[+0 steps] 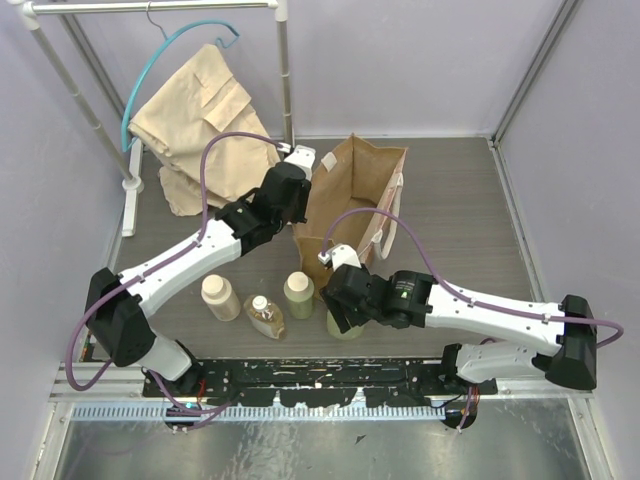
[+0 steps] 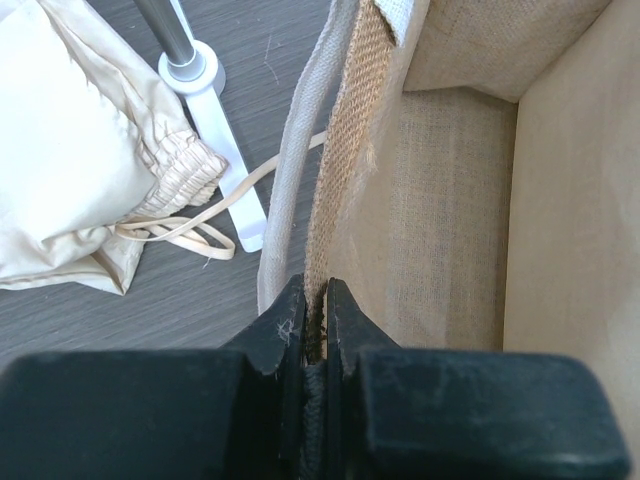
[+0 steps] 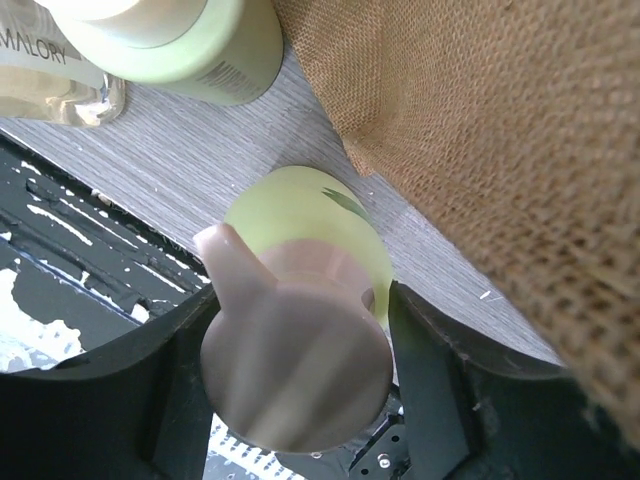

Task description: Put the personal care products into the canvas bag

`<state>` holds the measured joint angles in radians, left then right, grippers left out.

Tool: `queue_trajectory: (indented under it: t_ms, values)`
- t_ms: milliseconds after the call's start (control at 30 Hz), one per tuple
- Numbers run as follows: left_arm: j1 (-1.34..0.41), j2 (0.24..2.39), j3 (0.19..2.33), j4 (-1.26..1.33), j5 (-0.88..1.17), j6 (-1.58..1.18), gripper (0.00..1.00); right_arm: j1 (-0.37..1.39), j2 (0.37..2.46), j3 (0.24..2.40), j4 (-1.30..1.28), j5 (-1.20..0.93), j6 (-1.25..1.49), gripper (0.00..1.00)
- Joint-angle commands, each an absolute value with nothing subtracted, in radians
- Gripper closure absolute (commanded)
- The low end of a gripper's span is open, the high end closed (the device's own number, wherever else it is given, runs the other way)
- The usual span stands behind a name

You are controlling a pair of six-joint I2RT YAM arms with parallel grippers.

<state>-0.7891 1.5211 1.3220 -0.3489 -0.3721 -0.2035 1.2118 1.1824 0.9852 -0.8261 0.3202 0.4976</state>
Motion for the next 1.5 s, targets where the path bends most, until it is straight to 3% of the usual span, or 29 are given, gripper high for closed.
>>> queue_trajectory:
  t_ms: [0, 133, 200, 300, 467, 700, 1100, 1467]
  values:
    - [-0.79, 1.5, 1.301, -0.342, -0.369, -0.211, 1.0, 1.218, 1.156, 0.967, -0.792, 0.31, 0.48, 0.43]
    - [-0.789, 1.501, 1.3, -0.348, -0.37, -0.209, 1.0, 1.218, 1.161, 0.952, -0.758, 0.301, 0.461, 0.54]
    - [-0.789, 1.501, 1.298, -0.351, -0.375, -0.208, 1.0, 1.218, 1.169, 0.95, -0.758, 0.303, 0.457, 0.54]
    - [-0.788, 1.499, 1.293, -0.351, -0.377, -0.208, 1.0, 1.218, 1.187, 0.954, -0.757, 0.312, 0.448, 0.38]
    - [-0.788, 1.496, 1.287, -0.347, -0.377, -0.207, 1.0, 1.218, 1.224, 0.973, -0.746, 0.315, 0.42, 0.23]
    - [-0.788, 1.491, 1.278, -0.346, -0.385, -0.206, 1.0, 1.218, 1.283, 0.98, -0.745, 0.305, 0.401, 0.19]
    - [-0.789, 1.488, 1.269, -0.344, -0.389, -0.206, 1.0, 1.218, 1.214, 1.013, -0.799, 0.311, 0.428, 0.96]
    - [-0.789, 1.483, 1.265, -0.346, -0.389, -0.209, 1.0, 1.218, 1.031, 1.234, -1.064, 0.484, 0.497, 0.99]
